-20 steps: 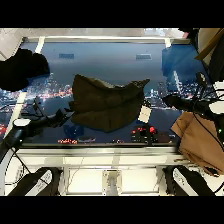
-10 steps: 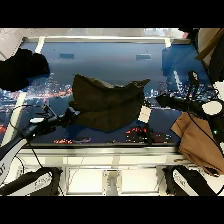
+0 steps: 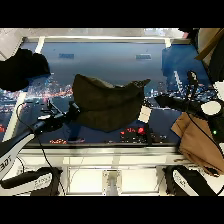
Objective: Fold the clothes and pants, and hang the long-sleeved shirts on hangers.
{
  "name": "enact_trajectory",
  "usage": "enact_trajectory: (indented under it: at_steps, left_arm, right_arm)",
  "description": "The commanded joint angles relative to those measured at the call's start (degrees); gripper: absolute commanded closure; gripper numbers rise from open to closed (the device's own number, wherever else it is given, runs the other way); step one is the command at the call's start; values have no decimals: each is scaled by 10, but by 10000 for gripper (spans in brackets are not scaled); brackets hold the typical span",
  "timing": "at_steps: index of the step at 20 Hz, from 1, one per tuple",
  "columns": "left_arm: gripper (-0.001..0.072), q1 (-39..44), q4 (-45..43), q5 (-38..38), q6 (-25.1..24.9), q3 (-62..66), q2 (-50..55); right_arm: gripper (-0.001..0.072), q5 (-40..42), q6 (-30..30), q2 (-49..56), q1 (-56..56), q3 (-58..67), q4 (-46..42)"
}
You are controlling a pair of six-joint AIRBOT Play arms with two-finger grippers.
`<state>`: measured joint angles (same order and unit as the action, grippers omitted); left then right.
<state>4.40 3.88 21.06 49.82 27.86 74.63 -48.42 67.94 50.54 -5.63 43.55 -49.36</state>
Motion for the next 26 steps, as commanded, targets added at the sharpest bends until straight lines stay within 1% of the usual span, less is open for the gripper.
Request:
enact_trajectory:
  at_steps: [1, 2, 3, 4, 5, 6, 10, 12, 13, 14, 15, 16, 17, 18, 19, 21, 22, 23, 26]
  left_arm:
    - [368, 2, 24, -11, -4, 12, 24]
    - [368, 2, 24, -11, -4, 21, 31]
    - [406, 2, 24, -11, -4, 30, 35]
    - [557, 2, 24, -11, -4, 39, 35]
    - [670, 2, 24, -9, -4, 49, 33]
    - [693, 2, 24, -9, -4, 59, 33]
    - [693, 2, 22, 4, -10, 82, 32]
    - [694, 2, 22, 18, -13, 83, 32]
    - [693, 2, 22, 24, -13, 83, 32]
    - [694, 2, 22, 27, -13, 83, 32]
    - [693, 2, 22, 28, -13, 83, 32]
    - [694, 2, 22, 28, -13, 83, 32]
    - [694, 2, 22, 28, -13, 83, 31]
    - [694, 2, 22, 28, -13, 83, 28]
    - [694, 2, 22, 28, -13, 83, 24]
    - [693, 2, 22, 27, -28, 83, 17]
    - [694, 2, 22, 27, -28, 83, 14]
    - [694, 2, 22, 27, -28, 83, 13]
    - [694, 2, 22, 27, -28, 83, 13]
  right_arm:
    - [300, 0, 0, 0, 1, 0, 0]
    - [300, 0, 0, 0, 1, 0, 0]
    - [300, 0, 0, 0, 1, 0, 0]
    - [300, 0, 0, 0, 1, 0, 0]
    - [300, 0, 0, 0, 1, 0, 0]
    - [300, 0, 0, 0, 1, 0, 0]
    - [300, 11, 0, 0, 1, 0, -5]
    - [299, 51, 9, 12, 1, 0, -2]
    - [296, 75, 23, 28, 1, 0, 3]
    - [258, 90, 35, 50, 1, 0, 19]
    - [180, 99, 34, 82, 1, 2, 51]
    - [175, 109, 24, 117, 1, 5, 80]
    - [123, 119, 9, 159, 1, 12, 117]
    - [121, 122, -22, 196, 1, 24, 162]
    - [121, 119, -77, 233, 1, 42, 218]
    - [121, 121, -158, 289, 1, 82, 310]
    - [121, 125, -177, 310, 1, 105, 329]
    - [121, 125, -182, 330, 1, 130, 329]
    - [122, 124, -184, 368, 1, 178, 327]
